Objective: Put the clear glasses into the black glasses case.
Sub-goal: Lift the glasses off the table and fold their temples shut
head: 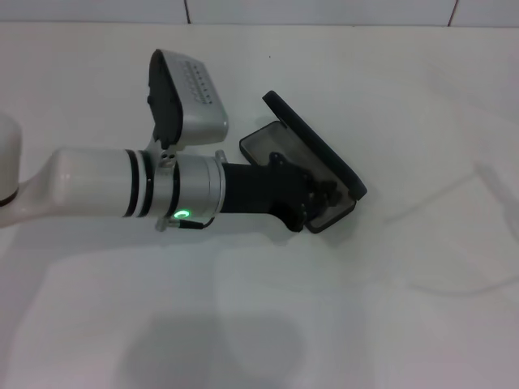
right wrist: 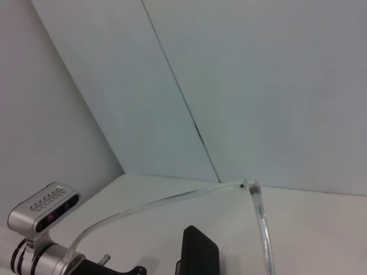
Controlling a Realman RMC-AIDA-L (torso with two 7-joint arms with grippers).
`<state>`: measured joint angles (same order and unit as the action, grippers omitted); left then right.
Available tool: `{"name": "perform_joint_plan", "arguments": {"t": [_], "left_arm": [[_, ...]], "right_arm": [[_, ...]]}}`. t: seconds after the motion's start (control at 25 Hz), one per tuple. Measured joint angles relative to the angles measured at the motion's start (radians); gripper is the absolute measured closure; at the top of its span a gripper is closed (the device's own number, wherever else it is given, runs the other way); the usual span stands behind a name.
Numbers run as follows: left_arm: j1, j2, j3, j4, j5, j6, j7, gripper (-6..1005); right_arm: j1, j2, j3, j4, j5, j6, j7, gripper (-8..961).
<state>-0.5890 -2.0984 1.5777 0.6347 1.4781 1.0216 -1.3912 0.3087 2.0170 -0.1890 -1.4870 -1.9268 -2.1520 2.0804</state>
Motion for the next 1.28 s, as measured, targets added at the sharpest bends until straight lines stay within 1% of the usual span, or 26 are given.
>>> {"name": "perform_joint_plan", "arguments": {"t": [0.2, 0.32, 0.44, 0.6, 0.76, 0.96, 1.28], "left_arm": [[-0.037, -0.007, 0.008, -0.020, -0.022, -0.005, 0.003, 884], [-0.076, -0.006, 0.077, -0.053, -0.103, -0.041, 0.012, 884], [-0.094, -0.005, 0.136, -0.057, -0.149, -0.092, 0.013, 884], [-0.108, -0.008, 0.175, -0.057, -0.195, -0.131, 0.014, 884], [-0.115, -0.008, 0.185, -0.058, -0.229, -0.158, 0.014, 884], [-0.118, -0.008, 0.186, -0.053, -0.241, -0.181, 0.014, 884], [-0.147, -0.009, 0.186, -0.061, -0.309, -0.244, 0.015, 883]], "right_arm": [[-0.004, 0.000, 0.000, 0.010, 0.000, 0.000, -0.004, 875], [-0.005, 0.000, 0.000, 0.015, 0.004, 0.000, -0.008, 875], [-0.006, 0.000, -0.001, 0.016, 0.006, 0.000, -0.012, 876], [-0.007, 0.001, -0.001, 0.017, 0.006, 0.000, -0.013, 876], [-0.007, 0.002, -0.001, 0.020, 0.006, -0.001, -0.014, 877], [-0.008, 0.003, -0.003, 0.028, 0.009, -0.001, -0.014, 877], [-0.017, 0.003, -0.011, 0.034, 0.026, -0.003, -0.014, 877]]}}
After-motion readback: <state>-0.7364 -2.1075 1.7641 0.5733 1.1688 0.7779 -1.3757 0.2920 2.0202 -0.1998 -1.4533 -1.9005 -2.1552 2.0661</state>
